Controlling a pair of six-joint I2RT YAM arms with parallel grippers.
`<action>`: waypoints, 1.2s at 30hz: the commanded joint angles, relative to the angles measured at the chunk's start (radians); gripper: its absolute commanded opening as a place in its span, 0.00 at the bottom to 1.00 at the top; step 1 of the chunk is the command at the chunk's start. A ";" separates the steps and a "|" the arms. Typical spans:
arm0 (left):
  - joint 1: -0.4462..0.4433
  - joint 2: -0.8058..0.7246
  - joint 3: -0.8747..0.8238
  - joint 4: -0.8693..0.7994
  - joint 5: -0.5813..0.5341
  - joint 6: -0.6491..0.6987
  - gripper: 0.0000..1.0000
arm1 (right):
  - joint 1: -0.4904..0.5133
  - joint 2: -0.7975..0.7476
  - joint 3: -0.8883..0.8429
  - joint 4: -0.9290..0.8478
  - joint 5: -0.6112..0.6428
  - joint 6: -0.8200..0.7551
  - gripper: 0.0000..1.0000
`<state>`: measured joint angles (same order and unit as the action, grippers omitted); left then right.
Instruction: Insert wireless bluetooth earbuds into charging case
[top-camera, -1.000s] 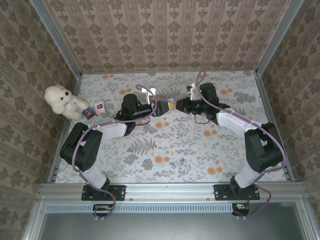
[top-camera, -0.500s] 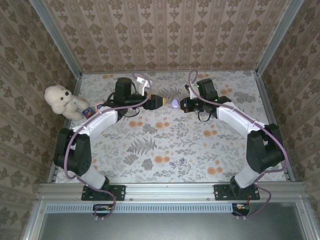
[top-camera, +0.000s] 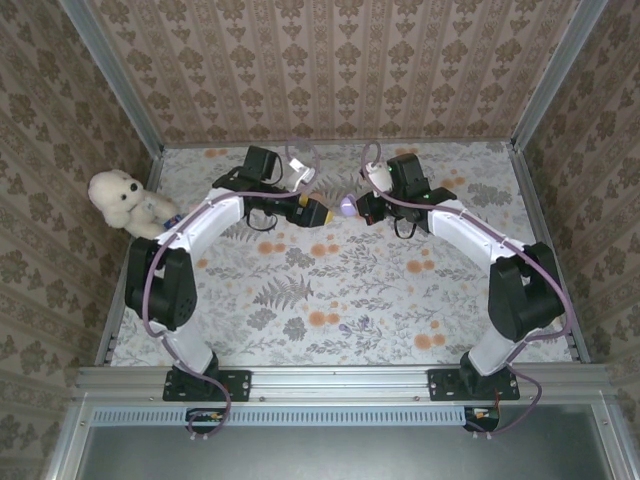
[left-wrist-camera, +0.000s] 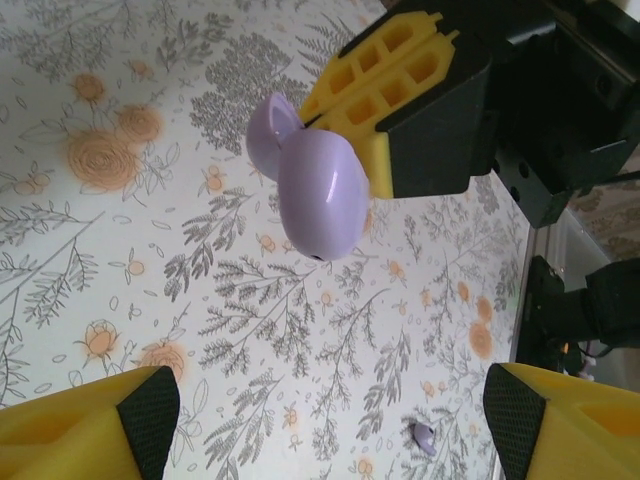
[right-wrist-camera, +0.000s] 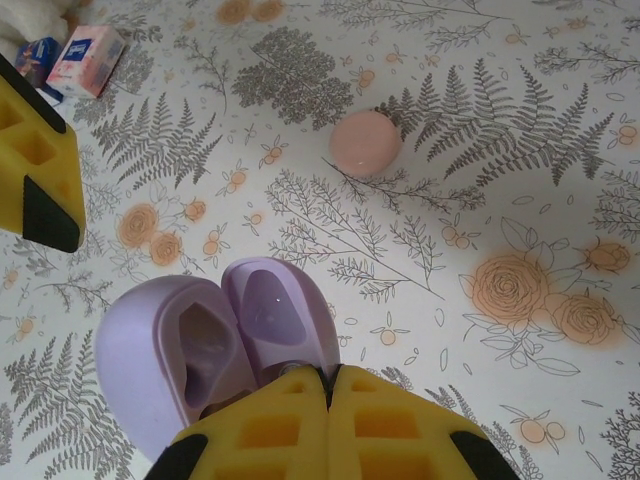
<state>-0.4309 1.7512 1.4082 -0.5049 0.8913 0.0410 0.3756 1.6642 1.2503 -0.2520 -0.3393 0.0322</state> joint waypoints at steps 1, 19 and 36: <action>0.006 0.037 0.064 -0.106 0.045 0.077 0.82 | 0.015 0.020 0.012 0.040 -0.034 -0.021 0.00; 0.011 0.183 0.234 -0.257 0.103 0.161 0.63 | 0.080 0.062 0.052 0.035 -0.037 -0.034 0.00; 0.011 0.221 0.251 -0.288 0.137 0.184 0.57 | 0.081 0.071 0.064 0.032 -0.041 -0.032 0.00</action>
<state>-0.4301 1.9530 1.6276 -0.7753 0.9890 0.1963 0.4526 1.7229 1.2884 -0.2276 -0.3519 0.0212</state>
